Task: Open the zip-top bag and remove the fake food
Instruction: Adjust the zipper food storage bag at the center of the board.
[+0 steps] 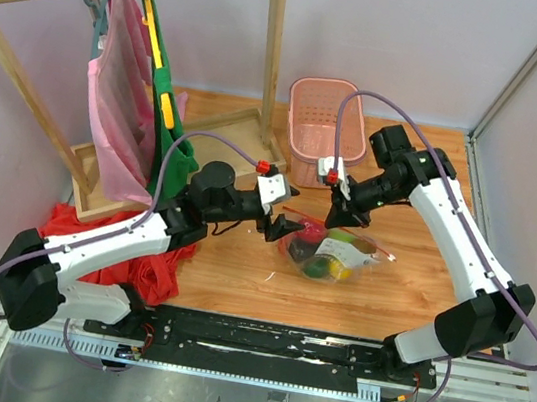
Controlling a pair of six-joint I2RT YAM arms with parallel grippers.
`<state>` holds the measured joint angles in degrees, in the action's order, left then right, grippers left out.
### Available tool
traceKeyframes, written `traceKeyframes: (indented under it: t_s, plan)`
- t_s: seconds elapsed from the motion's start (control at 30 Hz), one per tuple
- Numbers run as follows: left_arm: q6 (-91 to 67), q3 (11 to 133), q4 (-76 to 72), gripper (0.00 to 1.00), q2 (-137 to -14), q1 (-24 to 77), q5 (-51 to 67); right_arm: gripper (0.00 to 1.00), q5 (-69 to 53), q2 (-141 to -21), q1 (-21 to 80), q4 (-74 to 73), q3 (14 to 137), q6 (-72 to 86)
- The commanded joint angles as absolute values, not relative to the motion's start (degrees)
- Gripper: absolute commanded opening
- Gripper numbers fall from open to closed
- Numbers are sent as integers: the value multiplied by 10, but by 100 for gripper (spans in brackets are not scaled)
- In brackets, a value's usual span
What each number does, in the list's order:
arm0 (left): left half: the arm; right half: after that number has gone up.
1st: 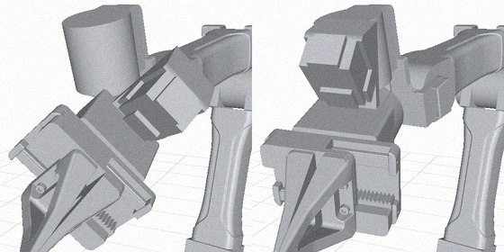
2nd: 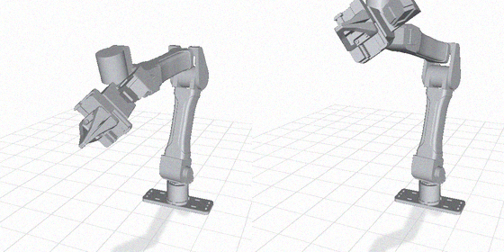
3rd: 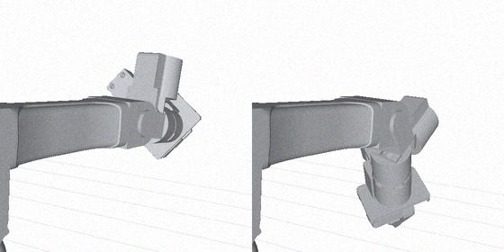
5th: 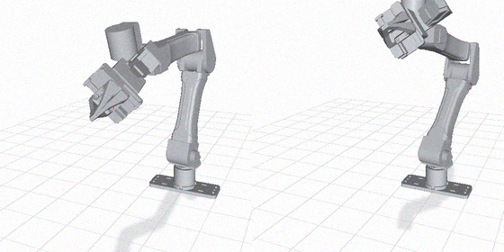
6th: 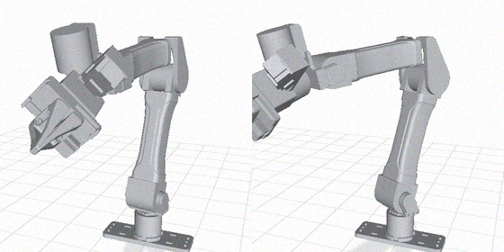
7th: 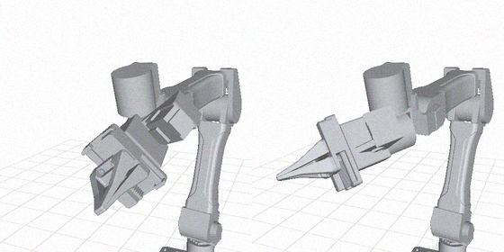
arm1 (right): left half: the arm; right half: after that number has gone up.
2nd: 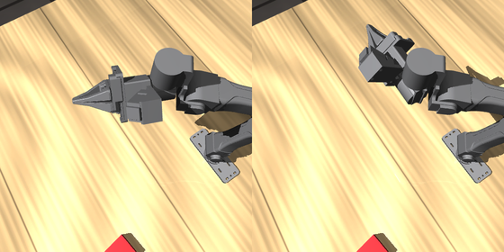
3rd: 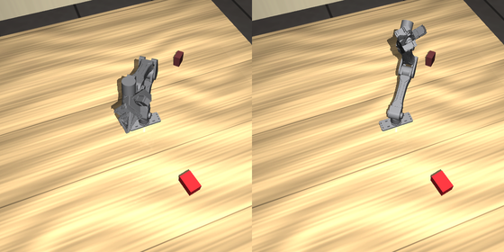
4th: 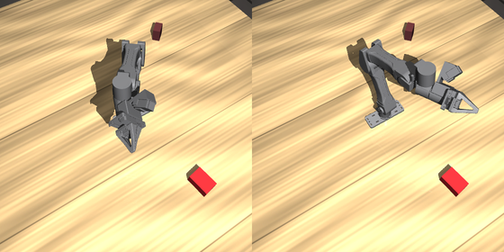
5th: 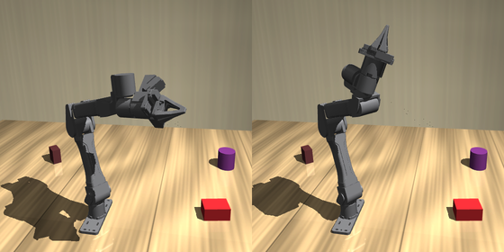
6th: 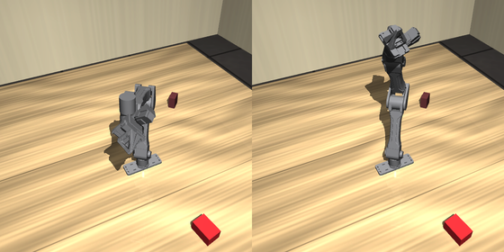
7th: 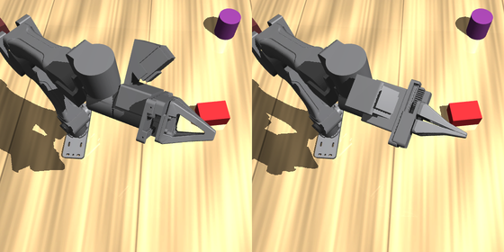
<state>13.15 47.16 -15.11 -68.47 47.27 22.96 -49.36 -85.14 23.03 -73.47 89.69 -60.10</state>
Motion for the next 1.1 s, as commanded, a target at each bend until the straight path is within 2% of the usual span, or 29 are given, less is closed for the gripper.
traceKeyframes:
  t_s: [0.0,0.13,0.27,0.33,0.47,0.5,0.53,0.6,0.63,0.7,0.87,0.93,1.07]
  plan:
    - [108,481,-181,73,-700,477,261,1,-479,-840,252,-699,868,-617]
    - [95,487,-171,57,-719,477,283,1,-484,-841,256,-684,863,-610]
    - [92,492,-167,24,-734,477,297,1,-484,-838,256,-676,863,-607]
    - [95,495,-163,19,-739,477,295,1,-483,-833,256,-674,860,-606]
    - [113,499,-140,20,-743,477,271,1,-479,-815,256,-669,841,-602]
    - [113,498,-138,14,-744,477,270,2,-479,-811,256,-667,837,-598]
    - [113,496,-137,3,-745,477,269,3,-478,-808,256,-664,834,-593]
    - [100,492,-143,0,-744,477,269,20,-478,-798,254,-659,830,-576]
    - [90,488,-152,0,-742,476,269,25,-482,-792,250,-657,829,-567]
    - [64,471,-179,0,-732,476,261,41,-504,-777,229,-657,828,-547]
    - [-10,410,-266,0,-692,477,227,78,-615,-731,113,-670,800,-521]
    - [-32,385,-296,0,-675,477,215,97,-640,-697,78,-668,762,-535]
    - [-46,353,-308,0,-652,477,195,98,-643,-598,33,-586,646,-516]
